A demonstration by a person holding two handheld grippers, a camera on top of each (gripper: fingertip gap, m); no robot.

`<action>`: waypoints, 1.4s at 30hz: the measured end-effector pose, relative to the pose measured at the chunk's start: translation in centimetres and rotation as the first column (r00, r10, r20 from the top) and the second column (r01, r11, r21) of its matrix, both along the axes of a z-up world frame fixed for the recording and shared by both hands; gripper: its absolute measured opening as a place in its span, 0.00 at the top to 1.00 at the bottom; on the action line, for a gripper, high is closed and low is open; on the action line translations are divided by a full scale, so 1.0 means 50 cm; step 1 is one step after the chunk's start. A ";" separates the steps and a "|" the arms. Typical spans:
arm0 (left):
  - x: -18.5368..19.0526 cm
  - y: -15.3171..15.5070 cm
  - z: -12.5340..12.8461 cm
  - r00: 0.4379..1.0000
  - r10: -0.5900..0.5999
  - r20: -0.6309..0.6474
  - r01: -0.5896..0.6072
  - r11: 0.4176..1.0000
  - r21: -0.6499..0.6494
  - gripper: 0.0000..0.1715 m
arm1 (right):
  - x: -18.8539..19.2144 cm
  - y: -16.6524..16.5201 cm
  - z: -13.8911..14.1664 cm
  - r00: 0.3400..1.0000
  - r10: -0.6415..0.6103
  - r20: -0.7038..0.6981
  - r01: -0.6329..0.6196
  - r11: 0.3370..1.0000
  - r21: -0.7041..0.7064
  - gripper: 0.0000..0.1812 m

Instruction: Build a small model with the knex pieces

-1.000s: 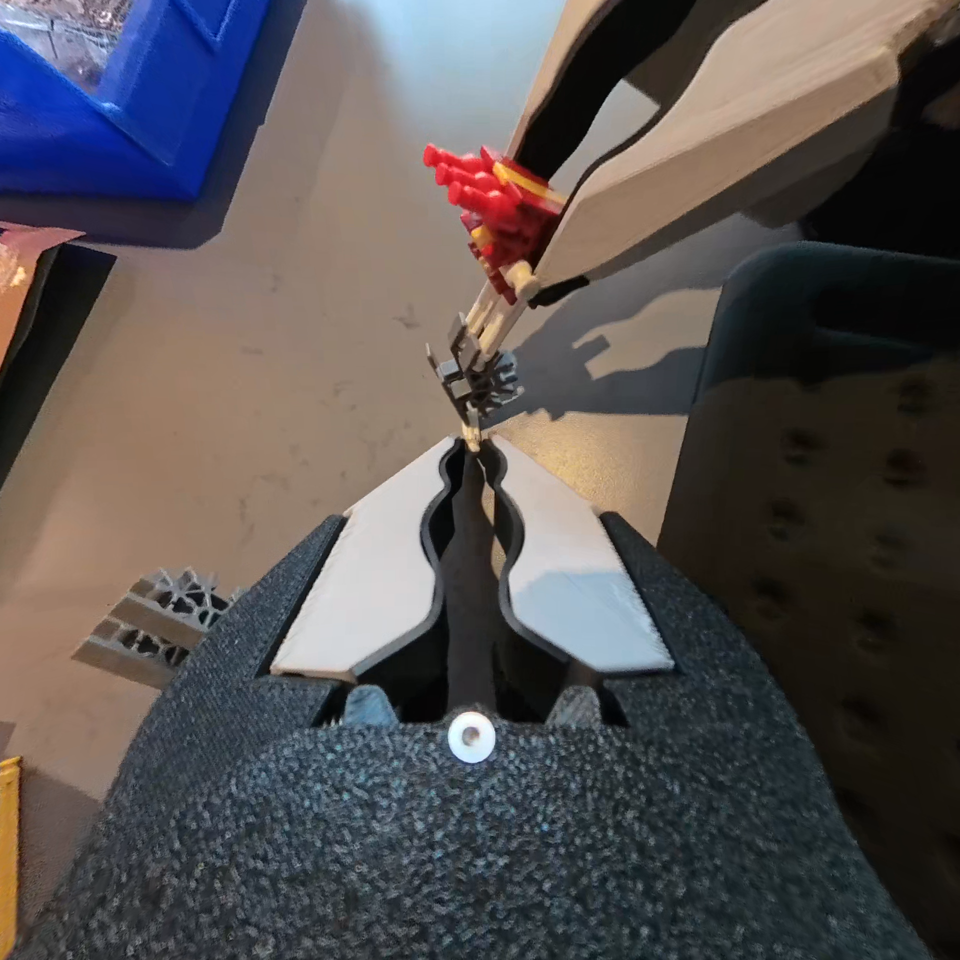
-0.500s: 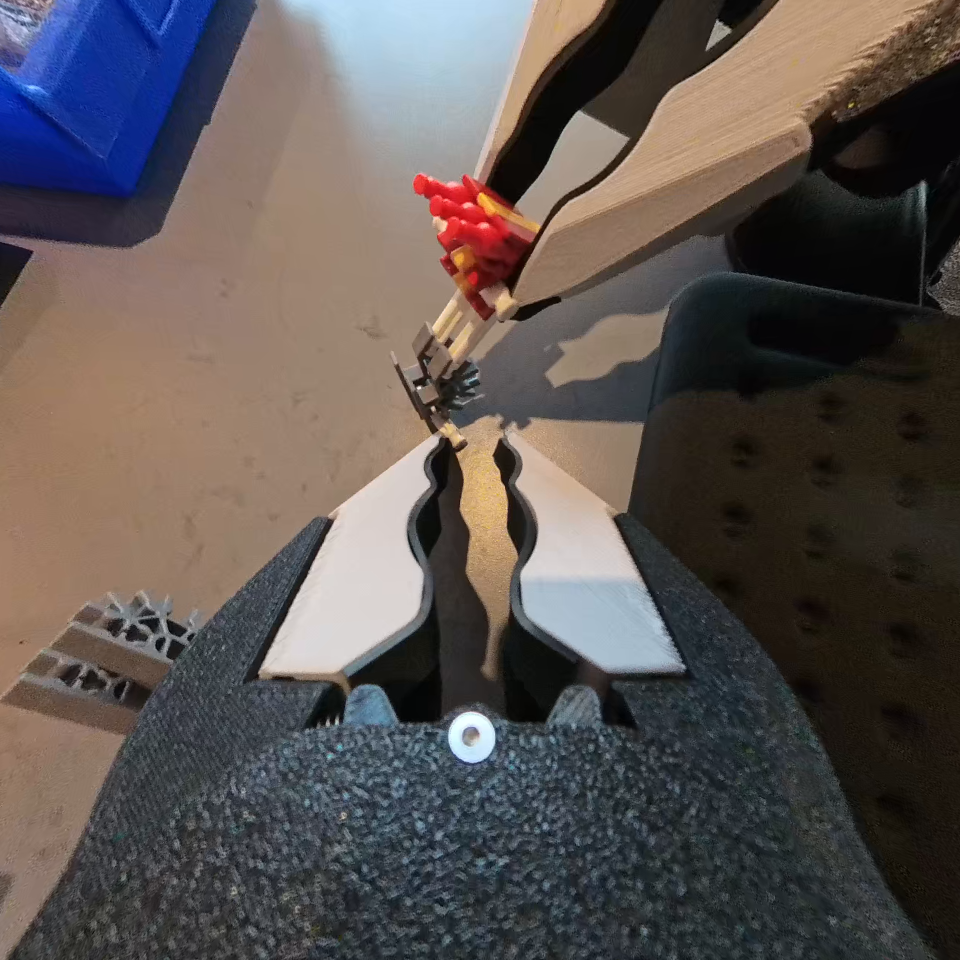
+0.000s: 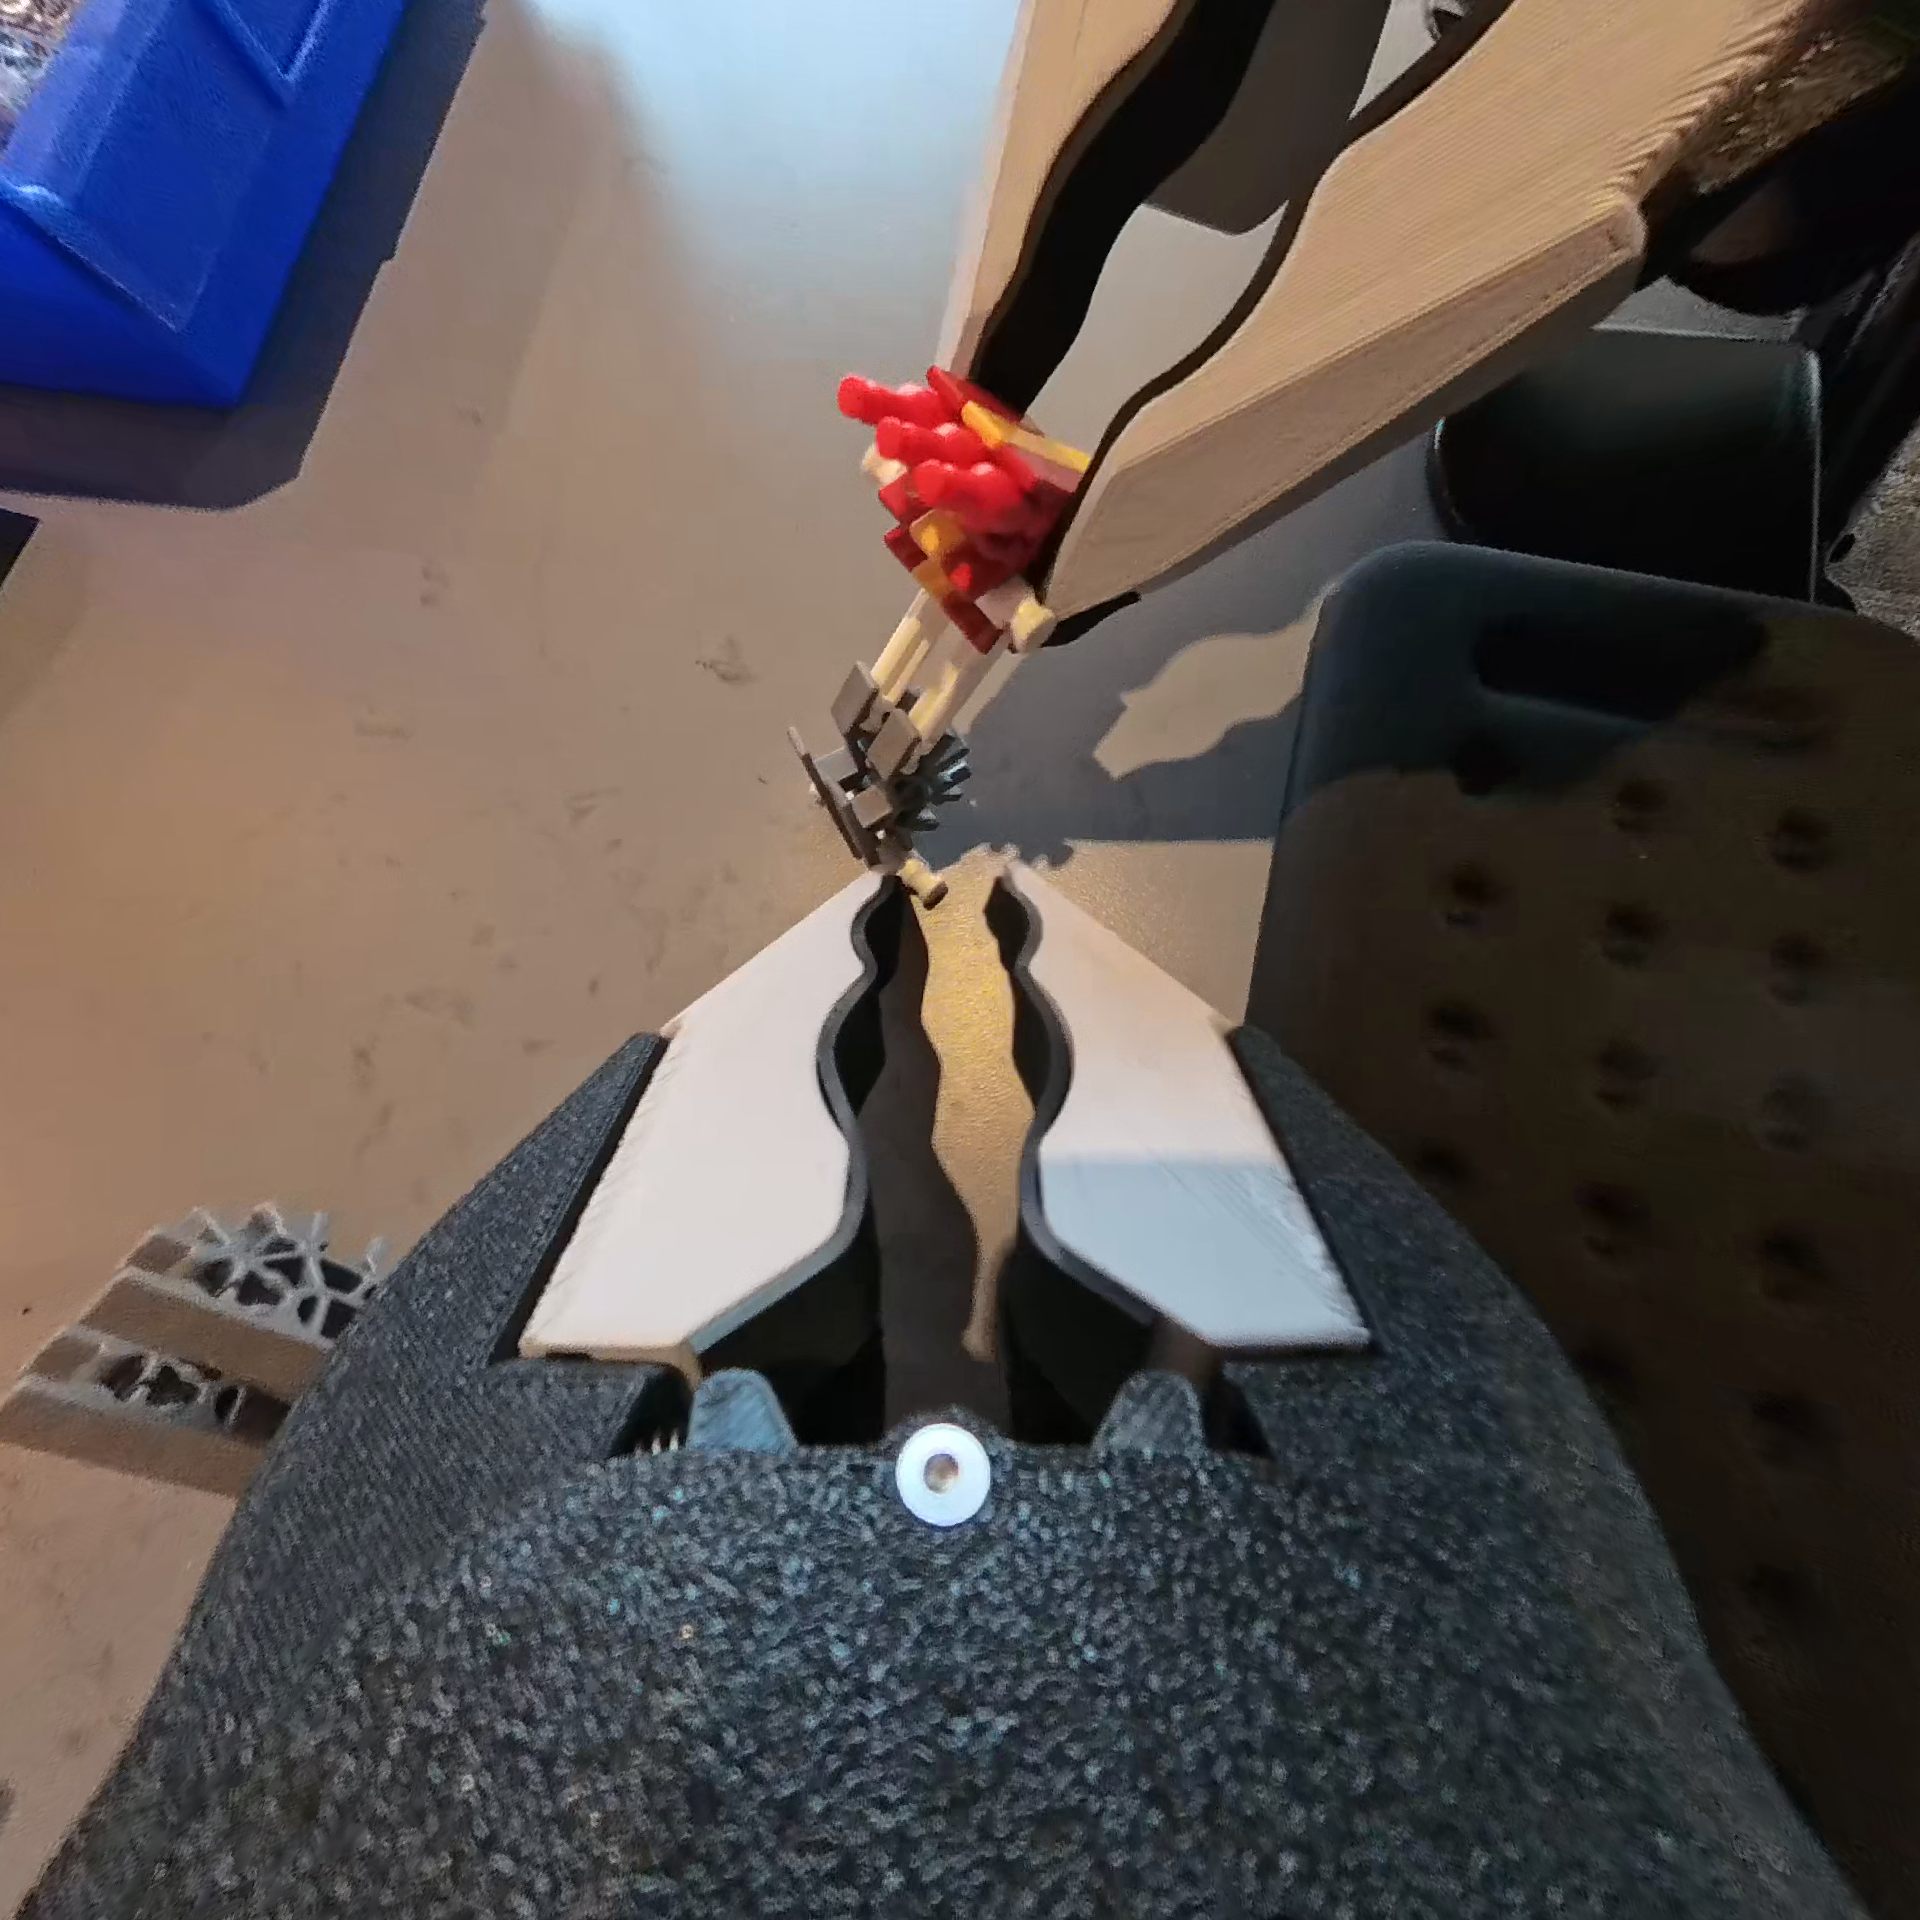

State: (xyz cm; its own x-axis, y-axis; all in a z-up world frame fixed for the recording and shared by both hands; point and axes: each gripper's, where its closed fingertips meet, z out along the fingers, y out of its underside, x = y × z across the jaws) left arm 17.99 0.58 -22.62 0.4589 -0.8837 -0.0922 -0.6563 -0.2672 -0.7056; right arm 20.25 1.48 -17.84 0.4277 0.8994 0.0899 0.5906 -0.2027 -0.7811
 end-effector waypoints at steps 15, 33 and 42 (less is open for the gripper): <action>0.000 0.060 0.061 0.994 0.062 0.090 -0.067 0.996 0.051 0.97 | 0.005 0.000 -0.005 0.997 0.045 0.057 -0.045 0.999 -0.008 0.89; 0.007 0.046 0.059 0.995 0.030 0.092 -0.023 0.996 -0.080 0.99 | 0.004 -0.001 -0.007 0.995 0.057 0.081 -0.056 0.998 -0.013 0.89; 0.006 0.044 0.051 0.998 0.022 0.067 -0.018 0.998 -0.058 1.00 | 0.001 -0.002 -0.008 0.993 0.061 0.104 -0.059 0.998 -0.019 0.89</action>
State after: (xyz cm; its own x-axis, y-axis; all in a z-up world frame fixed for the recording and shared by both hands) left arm 18.28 2.76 -20.05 0.4800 -0.8772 -0.0101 -0.6021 -0.3211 -0.7310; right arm 20.28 1.38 -18.22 0.3620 0.9249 0.1166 0.6801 -0.1765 -0.7116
